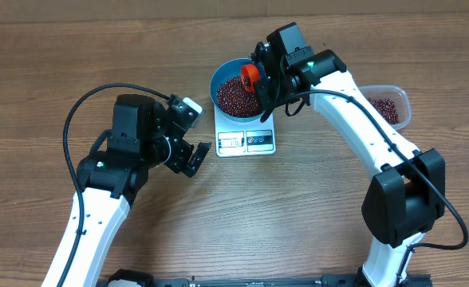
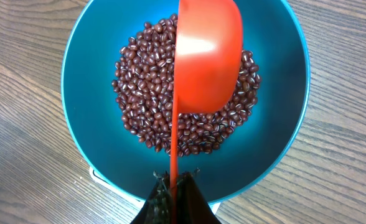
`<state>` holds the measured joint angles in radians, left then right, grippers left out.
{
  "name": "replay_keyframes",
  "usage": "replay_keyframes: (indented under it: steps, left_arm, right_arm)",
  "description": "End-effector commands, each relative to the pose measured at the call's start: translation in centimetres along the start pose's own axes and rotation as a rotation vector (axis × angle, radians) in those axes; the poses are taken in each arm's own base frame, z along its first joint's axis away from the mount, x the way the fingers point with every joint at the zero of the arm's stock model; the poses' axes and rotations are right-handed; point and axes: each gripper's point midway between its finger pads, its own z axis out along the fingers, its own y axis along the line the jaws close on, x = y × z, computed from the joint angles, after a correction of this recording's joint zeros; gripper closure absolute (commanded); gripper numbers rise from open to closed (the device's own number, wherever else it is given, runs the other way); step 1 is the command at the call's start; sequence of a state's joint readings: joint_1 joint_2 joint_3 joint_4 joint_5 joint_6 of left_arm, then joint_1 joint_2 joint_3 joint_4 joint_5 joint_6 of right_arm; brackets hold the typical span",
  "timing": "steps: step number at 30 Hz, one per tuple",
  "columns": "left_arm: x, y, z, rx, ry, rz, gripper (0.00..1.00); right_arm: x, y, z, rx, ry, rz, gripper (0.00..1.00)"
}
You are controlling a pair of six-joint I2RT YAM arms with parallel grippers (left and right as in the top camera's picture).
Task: Scoop item into bowl and weigh 150g on scale
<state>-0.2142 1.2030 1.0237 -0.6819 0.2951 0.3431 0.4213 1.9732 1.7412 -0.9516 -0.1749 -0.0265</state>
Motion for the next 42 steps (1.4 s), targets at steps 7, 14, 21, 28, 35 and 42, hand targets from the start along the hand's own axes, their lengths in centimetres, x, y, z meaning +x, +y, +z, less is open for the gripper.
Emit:
replay_keyframes:
  steps: [7,14,21,28,35,42]
  left_arm:
    - [-0.42,0.40,-0.11,-0.013,-0.006,-0.010,0.00]
    - [-0.43,0.40,-0.12,-0.013,-0.006,-0.010,0.00]
    - [-0.42,0.41,-0.12,-0.013,-0.006,-0.011,0.01]
    - [-0.43,0.42,-0.13,-0.013,-0.006,-0.010,0.00]
    - [-0.42,0.41,-0.12,-0.013,-0.006,-0.011,0.00]
    - [-0.43,0.40,-0.12,-0.013,-0.006,-0.010,0.01]
  right_arm:
    - [-1.85,0.46,-2.68,0.007,-0.080,-0.053,0.96]
    - [-1.76,0.53,-2.67,0.005,-0.077,-0.095,0.96]
    - [-1.76,0.53,-2.67,0.005,-0.077,-0.095,0.96]
    - [-1.75,0.76,-2.68,-0.008,-0.077,-0.126,0.96]
    - [-1.57,0.80,-2.67,-0.009,-0.070,-0.187,0.96]
    - [-1.56,0.76,-2.66,-0.004,-0.070,-0.242,0.96]
